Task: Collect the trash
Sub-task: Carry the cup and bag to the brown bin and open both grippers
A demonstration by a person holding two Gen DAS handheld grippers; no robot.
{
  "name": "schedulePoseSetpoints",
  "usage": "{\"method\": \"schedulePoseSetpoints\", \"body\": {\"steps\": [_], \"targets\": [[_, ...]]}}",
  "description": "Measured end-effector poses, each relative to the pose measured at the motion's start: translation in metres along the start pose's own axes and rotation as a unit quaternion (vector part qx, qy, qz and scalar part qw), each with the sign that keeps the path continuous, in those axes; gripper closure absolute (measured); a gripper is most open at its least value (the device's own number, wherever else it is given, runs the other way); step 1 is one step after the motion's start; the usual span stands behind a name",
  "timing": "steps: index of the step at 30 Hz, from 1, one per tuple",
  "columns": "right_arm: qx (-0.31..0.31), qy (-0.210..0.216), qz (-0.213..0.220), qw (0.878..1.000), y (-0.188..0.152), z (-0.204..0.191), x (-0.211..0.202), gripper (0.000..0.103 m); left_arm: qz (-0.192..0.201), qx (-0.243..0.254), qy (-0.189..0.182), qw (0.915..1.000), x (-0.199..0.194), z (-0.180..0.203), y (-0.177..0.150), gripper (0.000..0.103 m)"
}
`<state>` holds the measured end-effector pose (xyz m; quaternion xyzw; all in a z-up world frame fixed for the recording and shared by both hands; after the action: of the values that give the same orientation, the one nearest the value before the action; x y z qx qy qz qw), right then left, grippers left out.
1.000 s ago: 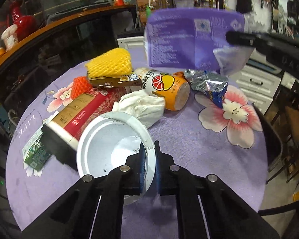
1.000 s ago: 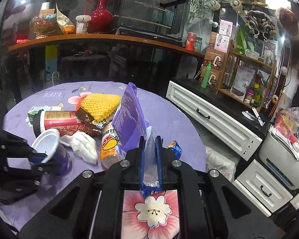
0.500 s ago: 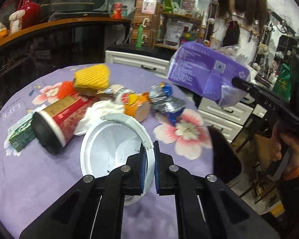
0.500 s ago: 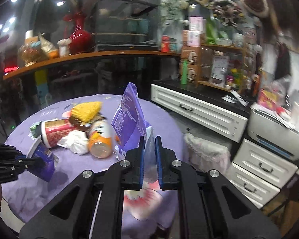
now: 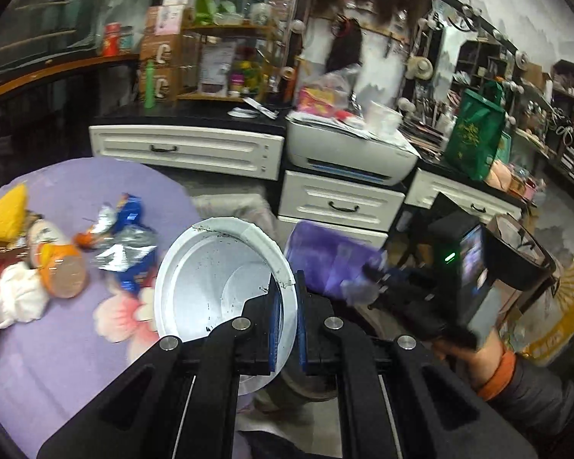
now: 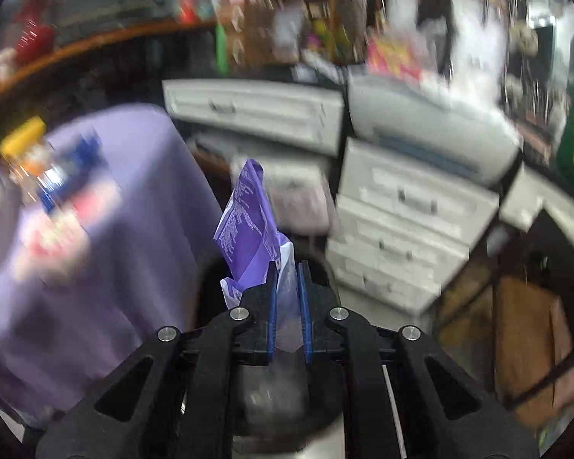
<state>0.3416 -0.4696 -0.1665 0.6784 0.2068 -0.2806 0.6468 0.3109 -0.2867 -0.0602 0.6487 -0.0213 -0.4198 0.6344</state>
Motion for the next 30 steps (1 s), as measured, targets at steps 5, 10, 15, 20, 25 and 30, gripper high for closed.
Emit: {"method": "schedulePoseSetpoints", "body": {"steps": [5, 10, 15, 20, 25, 30], "targets": [[0.017, -0.005, -0.078, 0.997, -0.063, 0.009, 0.05, 0.092, -0.037, 0.012, -0.01, 0.9992, 0.047, 0.026, -0.018, 0.095], [0.046, -0.004, -0.126, 0.991, -0.102, 0.009, 0.084, 0.083, -0.077, 0.013, -0.011, 0.9969, 0.083, 0.036, -0.05, 0.095], [0.071, -0.016, -0.105, 0.992, -0.108, 0.018, 0.08, 0.048, -0.111, -0.002, -0.013, 0.9938, 0.106, 0.031, -0.076, 0.095], [0.077, -0.032, -0.05, 0.995, -0.083, 0.039, 0.044, 0.045, -0.131, 0.0, -0.014, 0.9912, 0.122, 0.031, -0.087, 0.095], [0.087, -0.073, -0.01, 0.994, -0.071, 0.068, 0.006, 0.039, -0.153, 0.008, -0.024, 0.9878, 0.146, 0.044, -0.1, 0.095], [0.097, -0.112, 0.003, 0.989, -0.073, 0.101, -0.017, 0.039, -0.18, 0.014, -0.034, 0.9829, 0.168, 0.059, -0.117, 0.095]]}}
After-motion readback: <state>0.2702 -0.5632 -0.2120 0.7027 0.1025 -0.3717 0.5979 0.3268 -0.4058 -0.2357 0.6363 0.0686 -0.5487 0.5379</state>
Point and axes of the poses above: each gripper's, at about its wrist camera, not at the fingertips, and x roughly the way its jaws point, z to its right, y to its top, the point moved 10 cm from there along x, roughly the way its jaws point, and after that the axes turned 5 degrees about z, right-handed, at the moved point
